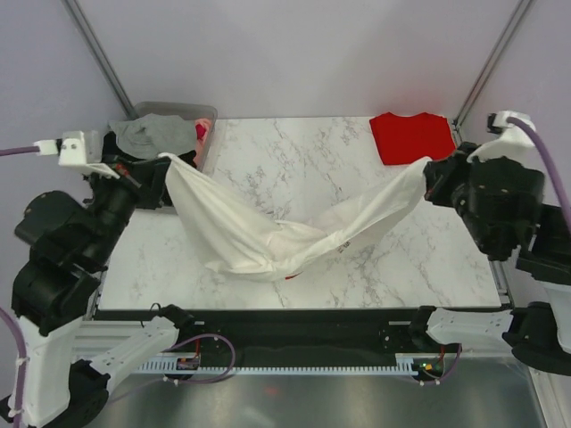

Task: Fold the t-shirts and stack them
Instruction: Flatten the tshirt out

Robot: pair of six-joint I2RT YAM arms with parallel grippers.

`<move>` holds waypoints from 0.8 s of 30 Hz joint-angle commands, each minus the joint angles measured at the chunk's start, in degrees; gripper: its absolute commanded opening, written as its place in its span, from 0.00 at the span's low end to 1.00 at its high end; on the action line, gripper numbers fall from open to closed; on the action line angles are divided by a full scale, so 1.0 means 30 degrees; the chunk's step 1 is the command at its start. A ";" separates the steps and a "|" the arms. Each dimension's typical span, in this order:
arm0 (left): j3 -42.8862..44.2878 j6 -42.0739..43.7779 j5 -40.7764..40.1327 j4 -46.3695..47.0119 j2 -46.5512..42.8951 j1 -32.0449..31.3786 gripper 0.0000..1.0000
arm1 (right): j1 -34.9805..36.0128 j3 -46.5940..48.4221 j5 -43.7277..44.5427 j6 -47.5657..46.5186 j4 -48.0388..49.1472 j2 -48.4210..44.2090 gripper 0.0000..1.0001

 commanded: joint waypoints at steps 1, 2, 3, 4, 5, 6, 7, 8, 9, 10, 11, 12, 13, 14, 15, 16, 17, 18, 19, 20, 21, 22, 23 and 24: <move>0.2668 0.2391 0.0176 0.0814 -0.0917 0.0099 0.02 | -0.0053 0.1301 -0.0722 -0.4293 0.3040 -0.2117 0.00; 0.3023 0.2481 0.0205 0.0873 -0.1064 0.0099 0.02 | -0.0053 0.1391 -0.1047 -0.4737 0.3661 -0.2530 0.00; 0.3404 0.2540 0.0176 0.0873 -0.1326 0.0099 0.02 | -0.0053 0.1391 -0.1572 -0.5322 0.4276 -0.2940 0.00; 0.3755 0.2599 0.0147 0.0873 -0.1445 0.0099 0.02 | -0.0053 0.1304 -0.2042 -0.5705 0.5529 -0.3728 0.00; 0.4426 0.2599 0.0060 0.0815 -0.1562 0.0099 0.02 | -0.0053 0.1246 -0.2655 -0.6318 0.6093 -0.4113 0.00; 0.4665 0.2599 0.0059 0.0844 -0.1795 0.0099 0.02 | -0.0053 0.1187 -0.2894 -0.6556 0.6591 -0.4435 0.00; 0.4841 0.2541 0.0117 0.0873 -0.1914 0.0099 0.02 | -0.0053 0.1157 -0.3012 -0.6732 0.7438 -0.5019 0.00; 0.5075 0.2512 0.0146 0.0873 -0.1973 0.0099 0.02 | -0.0053 0.1186 -0.3303 -0.6879 0.7736 -0.5257 0.00; 0.5019 0.2424 0.0147 0.0873 -0.1973 0.0099 0.02 | -0.0053 0.1186 -0.3596 -0.7112 0.8029 -0.5462 0.00; 0.4903 0.2307 0.0205 0.0902 -0.1741 0.0099 0.02 | -0.0053 0.1070 -0.3918 -0.7202 0.8438 -0.5725 0.00; 0.4408 0.2161 0.0263 0.0903 -0.1507 0.0099 0.02 | -0.0053 0.1040 -0.4095 -0.7174 0.8471 -0.5815 0.00; 0.4113 0.2102 0.0554 0.0758 -0.1070 0.0099 0.02 | -0.0053 0.1011 -0.4242 -0.7028 0.8472 -0.5816 0.00; 0.3850 0.1927 0.0731 0.0640 -0.0050 0.0070 0.02 | -0.0082 0.0808 -0.4215 -0.6853 0.8152 -0.5816 0.00; 0.3383 0.1722 0.0761 0.0494 0.0801 0.0069 0.02 | -0.0082 0.0544 -0.4156 -0.6648 0.8004 -0.5845 0.00; 0.3349 0.1430 0.0095 0.0173 0.1680 0.0098 0.02 | -0.0082 0.0252 -0.3518 -0.6356 0.7800 -0.5874 0.00; 0.3465 0.1195 -0.0202 -0.0845 0.4038 0.0099 0.02 | -0.0111 -0.0331 -0.2960 -0.5425 0.7015 -0.5874 0.00; 0.3756 0.1164 -0.0640 -0.1406 0.5280 0.0128 0.02 | -0.0111 -0.0714 -0.1823 -0.4807 0.6543 -0.5874 0.00; 0.3759 0.1222 -0.0354 -0.1760 0.6539 0.0157 0.02 | -0.0140 -0.1066 -0.1812 -0.4278 0.6074 -0.5845 0.00; 0.3788 0.1193 0.0287 -0.2605 0.8089 0.0534 0.02 | -0.0141 -0.1795 -0.0826 -0.3113 0.4909 -0.5729 0.00; 0.3730 0.0932 0.0960 -0.2990 1.0715 0.0770 0.02 | -0.0141 -0.2208 -0.0265 -0.2492 0.4288 -0.5670 0.00; 0.3063 0.0407 0.2591 -0.3197 1.2104 0.1265 0.02 | -0.0112 -0.3111 0.1104 -0.0688 0.2832 -0.5524 0.00; 0.2679 0.0199 0.3796 -0.3199 1.3162 0.1473 0.07 | -0.0140 -0.3671 0.1553 0.0085 0.2179 -0.5494 0.00; 0.2385 0.0052 0.4737 -0.3228 1.5319 0.1679 0.12 | -0.0141 -0.4228 0.1905 0.0759 0.1593 -0.5435 0.00; 0.2092 -0.0095 0.6457 -0.3228 1.6124 0.1768 0.13 | -0.0141 -0.4727 0.2257 0.1578 0.1036 -0.5377 0.00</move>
